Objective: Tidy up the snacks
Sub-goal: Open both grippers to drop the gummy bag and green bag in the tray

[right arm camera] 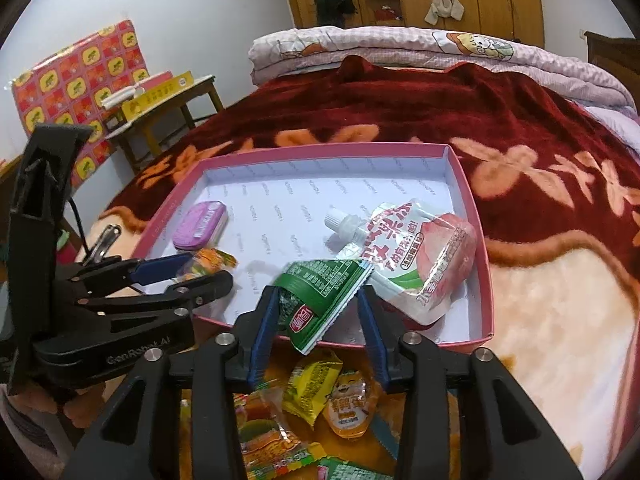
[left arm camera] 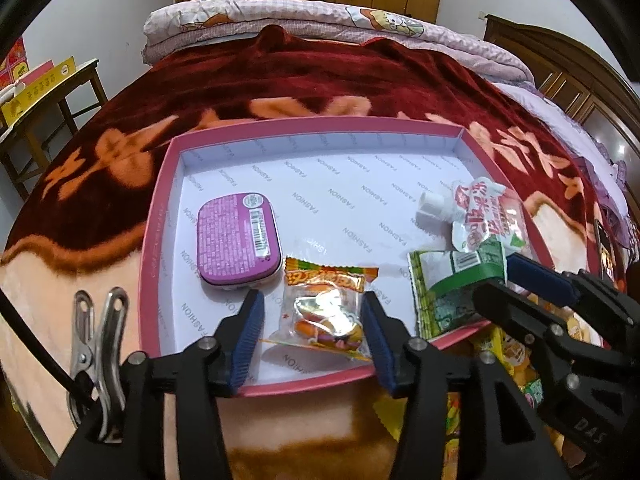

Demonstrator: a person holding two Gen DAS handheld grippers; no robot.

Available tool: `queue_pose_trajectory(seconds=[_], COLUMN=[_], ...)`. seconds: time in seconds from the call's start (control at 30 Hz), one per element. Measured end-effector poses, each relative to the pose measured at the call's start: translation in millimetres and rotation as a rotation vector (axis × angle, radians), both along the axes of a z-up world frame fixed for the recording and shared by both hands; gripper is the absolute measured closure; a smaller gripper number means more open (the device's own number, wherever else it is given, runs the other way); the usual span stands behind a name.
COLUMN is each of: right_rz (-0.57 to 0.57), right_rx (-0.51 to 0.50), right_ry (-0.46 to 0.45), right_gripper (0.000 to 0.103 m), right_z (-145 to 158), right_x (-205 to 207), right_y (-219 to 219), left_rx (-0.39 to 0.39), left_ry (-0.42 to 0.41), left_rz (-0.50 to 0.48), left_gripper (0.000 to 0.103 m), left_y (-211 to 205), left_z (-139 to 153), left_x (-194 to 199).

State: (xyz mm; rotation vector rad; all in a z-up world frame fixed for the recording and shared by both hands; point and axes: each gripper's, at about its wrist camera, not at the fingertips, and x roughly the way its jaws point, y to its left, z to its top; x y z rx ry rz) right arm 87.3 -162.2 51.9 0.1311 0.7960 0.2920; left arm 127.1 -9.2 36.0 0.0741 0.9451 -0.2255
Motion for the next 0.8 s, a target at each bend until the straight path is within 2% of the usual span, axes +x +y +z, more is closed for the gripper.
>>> queue_pose_trajectory(seconds=[0.13,0.8], right_rz=[0.005,0.008], right_rx=[0.003,0.053], right_ry=[-0.028,-0.053], right_gripper=[0.050,0.049], right_z=[7.0,20.4], right_x=[-5.9,-44.3], right_y=[1.3,-10.6], left_rx=[-0.009,-0.039], left_ry=[-0.013,-0.059], left_rz=[-0.002,0.000], left_gripper=[0.042,0.039], left_y=[-0.2,1.2], left_z=[6.3,31.0], left_x=[-6.2,-46.4])
